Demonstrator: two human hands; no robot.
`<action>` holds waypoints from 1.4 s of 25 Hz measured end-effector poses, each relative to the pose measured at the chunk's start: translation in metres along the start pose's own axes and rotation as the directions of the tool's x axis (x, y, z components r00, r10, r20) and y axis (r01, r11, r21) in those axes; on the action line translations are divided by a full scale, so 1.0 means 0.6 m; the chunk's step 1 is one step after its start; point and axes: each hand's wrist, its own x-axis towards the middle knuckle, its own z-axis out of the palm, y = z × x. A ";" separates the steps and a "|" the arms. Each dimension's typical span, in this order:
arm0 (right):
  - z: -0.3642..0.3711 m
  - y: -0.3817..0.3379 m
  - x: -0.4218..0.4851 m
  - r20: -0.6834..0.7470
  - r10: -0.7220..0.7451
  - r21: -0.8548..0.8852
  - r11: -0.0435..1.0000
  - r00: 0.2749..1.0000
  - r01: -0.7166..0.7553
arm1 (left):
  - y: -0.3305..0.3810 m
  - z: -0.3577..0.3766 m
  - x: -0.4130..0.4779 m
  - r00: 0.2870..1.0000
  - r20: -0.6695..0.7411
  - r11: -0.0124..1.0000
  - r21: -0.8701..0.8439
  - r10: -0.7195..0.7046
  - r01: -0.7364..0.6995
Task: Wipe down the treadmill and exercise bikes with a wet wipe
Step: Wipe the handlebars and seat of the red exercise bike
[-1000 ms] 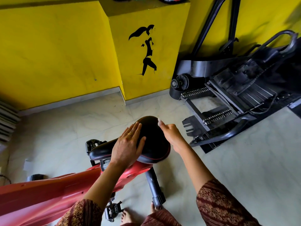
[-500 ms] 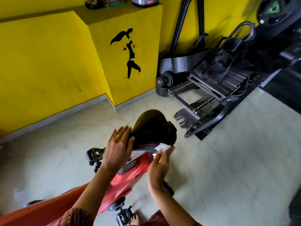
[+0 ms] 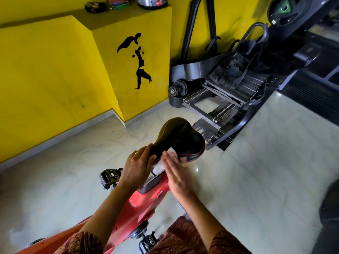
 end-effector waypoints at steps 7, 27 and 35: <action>-0.026 -0.024 0.037 0.020 0.158 0.007 0.987 0.987 -0.158 | 0.009 0.004 -0.002 0.999 -0.014 0.999 -0.002 -0.045 0.045; -0.081 0.026 0.177 0.116 0.478 0.255 0.833 0.870 -0.492 | 0.021 0.010 -0.003 0.988 -0.057 0.990 -0.003 -0.144 0.144; -0.096 0.099 0.165 0.204 0.399 -0.123 0.917 0.894 -0.381 | 0.022 0.012 -0.003 0.986 -0.072 0.988 0.007 -0.152 0.153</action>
